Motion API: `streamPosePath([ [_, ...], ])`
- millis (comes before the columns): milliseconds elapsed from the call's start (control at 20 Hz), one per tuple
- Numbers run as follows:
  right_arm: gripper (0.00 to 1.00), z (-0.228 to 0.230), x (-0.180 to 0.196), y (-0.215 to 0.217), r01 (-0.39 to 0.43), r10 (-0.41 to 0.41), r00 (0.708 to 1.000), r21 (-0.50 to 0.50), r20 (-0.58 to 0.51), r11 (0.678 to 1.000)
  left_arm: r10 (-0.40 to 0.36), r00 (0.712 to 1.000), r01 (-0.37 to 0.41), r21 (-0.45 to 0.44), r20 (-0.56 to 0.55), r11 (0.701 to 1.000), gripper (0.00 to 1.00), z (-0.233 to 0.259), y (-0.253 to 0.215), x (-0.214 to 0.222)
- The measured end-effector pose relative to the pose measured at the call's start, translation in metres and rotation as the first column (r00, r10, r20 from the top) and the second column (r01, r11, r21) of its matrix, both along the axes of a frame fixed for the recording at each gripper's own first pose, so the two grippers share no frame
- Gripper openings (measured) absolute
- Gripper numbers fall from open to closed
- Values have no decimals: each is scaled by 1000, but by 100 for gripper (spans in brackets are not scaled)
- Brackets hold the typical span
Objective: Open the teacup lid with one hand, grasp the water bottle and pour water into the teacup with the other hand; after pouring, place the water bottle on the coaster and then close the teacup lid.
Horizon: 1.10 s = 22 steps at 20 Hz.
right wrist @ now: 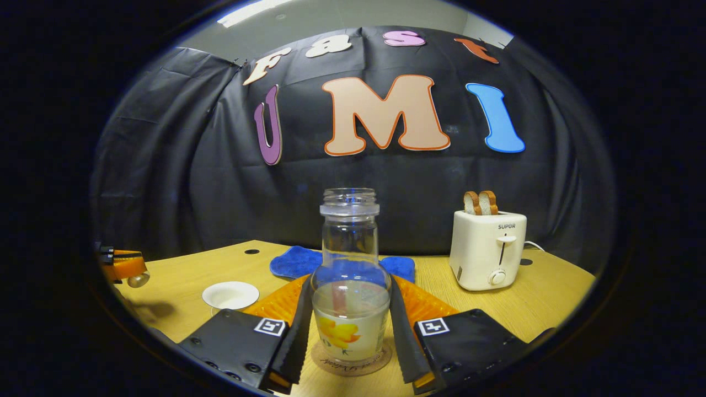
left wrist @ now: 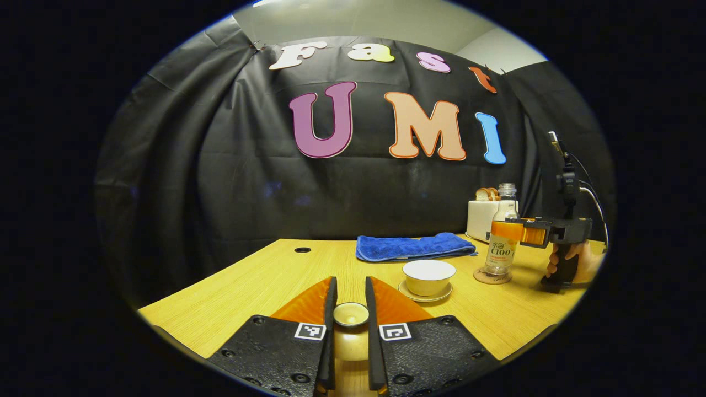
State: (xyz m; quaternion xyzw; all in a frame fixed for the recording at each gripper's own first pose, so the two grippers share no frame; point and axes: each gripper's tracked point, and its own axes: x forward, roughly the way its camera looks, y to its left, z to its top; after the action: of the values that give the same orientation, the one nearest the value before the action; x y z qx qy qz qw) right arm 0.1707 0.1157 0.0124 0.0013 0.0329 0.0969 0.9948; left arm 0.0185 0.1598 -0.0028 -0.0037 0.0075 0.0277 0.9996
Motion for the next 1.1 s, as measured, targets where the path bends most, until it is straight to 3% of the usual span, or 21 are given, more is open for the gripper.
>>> streamPosePath([
  [850, 74, -4, 6, -2, 56, -55, 998, -13, 13, 998, 16, 1000, -16, 0, 0, 1000, 21, 0, 1, 1],
  [1000, 81, -5, 3, -4, 59, -59, 998, -19, 15, 998, 20, 1000, -20, 1, -2, 1000, 21, -1, 2, 2],
  [1100, 100, -5, 3, -8, 82, -82, 997, -21, 15, 996, 20, 1000, -20, 2, -5, 1000, 21, -2, 0, 4],
])
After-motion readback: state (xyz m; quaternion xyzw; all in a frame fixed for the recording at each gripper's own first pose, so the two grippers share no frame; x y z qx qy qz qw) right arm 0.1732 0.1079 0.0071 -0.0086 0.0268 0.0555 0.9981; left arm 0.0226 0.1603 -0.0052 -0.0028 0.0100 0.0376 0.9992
